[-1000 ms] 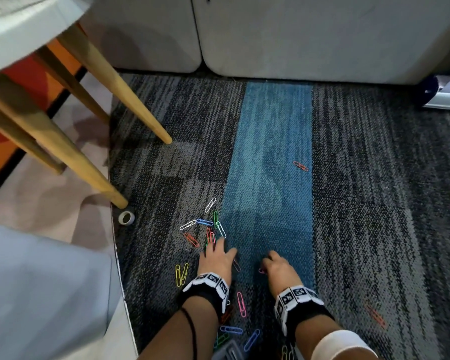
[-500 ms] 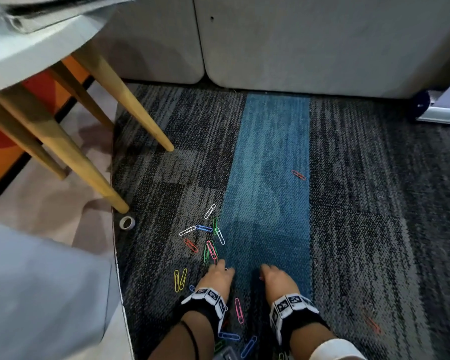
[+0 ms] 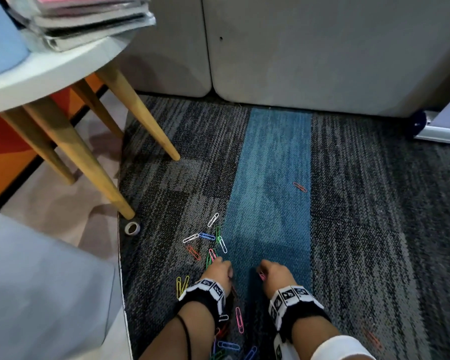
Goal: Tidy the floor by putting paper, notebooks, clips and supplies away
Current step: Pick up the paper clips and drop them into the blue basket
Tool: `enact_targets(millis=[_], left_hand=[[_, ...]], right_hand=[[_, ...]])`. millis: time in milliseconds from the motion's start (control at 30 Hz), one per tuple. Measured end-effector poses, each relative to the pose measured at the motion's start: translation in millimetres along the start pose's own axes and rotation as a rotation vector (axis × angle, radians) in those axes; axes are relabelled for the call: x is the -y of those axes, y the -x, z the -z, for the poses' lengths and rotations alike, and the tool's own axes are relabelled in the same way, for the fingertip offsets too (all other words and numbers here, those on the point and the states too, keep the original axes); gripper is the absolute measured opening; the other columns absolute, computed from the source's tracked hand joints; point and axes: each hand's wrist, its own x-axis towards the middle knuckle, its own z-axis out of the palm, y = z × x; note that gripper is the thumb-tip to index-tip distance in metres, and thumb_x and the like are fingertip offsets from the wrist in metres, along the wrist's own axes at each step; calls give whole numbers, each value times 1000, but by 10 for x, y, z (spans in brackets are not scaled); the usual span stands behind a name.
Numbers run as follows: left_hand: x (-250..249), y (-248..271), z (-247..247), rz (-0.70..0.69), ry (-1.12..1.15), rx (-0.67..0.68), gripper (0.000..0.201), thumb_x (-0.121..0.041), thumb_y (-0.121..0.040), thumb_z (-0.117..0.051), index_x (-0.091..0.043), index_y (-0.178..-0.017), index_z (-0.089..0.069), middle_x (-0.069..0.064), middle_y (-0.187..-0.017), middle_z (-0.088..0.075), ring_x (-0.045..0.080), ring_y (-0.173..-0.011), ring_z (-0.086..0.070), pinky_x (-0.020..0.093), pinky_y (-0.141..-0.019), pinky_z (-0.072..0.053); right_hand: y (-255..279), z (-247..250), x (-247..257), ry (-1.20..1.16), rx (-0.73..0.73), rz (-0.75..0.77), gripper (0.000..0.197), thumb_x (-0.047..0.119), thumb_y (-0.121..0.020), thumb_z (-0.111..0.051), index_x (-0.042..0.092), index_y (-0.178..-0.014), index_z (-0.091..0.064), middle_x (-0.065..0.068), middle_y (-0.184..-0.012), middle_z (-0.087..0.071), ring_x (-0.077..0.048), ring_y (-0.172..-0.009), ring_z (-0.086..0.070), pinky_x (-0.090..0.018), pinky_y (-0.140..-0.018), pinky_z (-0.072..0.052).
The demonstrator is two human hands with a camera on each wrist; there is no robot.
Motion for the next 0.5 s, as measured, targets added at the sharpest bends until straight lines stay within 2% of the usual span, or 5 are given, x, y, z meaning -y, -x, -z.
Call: enact_targets(millis=[167,267,367,400,500], left_hand=[[-50,53,288,18,195,-183,32,0,-77,-48,-29,-65,-41,-2,-91,-45,25,-97,-59,21,-80,-40],[-69,100,459,77,317,-254,37,-1,-79,-47,-30,-58,-39,-6,-76,-57,21,-93,-63,16,-77,-42],[-70,158,595,109,441,-278,40,2,-77,-45,-31,-55,-45,-15,-55,-53,21,-86,-67,19,-81,-50],[-88,180,626,111,461,-291,40,2,-77,-46,-30,-53,-47,-15,-49,-54,16,-79,-66,19,-80,-51],[-157,346,918,78,493,-394,48,-5,-78,-49,-39,-46,-58,-38,-43,-49,-6,-57,-52,8,-69,-43]], right_hand=[[-52,294,344,-119,-69,63,23,6,-83,-49,24,-86,-63,-9,-100,-71,-25,-99,-64,-25,-80,-45],[-46,426,550,-180,-123,104,26,3,-81,-49,23,-87,-64,-4,-93,-72,-23,-95,-66,-21,-76,-45],[-41,508,699,-239,-144,135,41,2,-82,-53,39,-65,-44,2,-87,-70,-15,-87,-66,-13,-72,-42],[-47,525,721,-245,-147,136,44,3,-82,-53,40,-62,-40,2,-86,-69,-15,-86,-66,-13,-73,-42],[-49,725,952,-248,-146,171,39,4,-79,-48,37,-61,-44,1,-82,-69,-18,-88,-67,-18,-77,-47]])
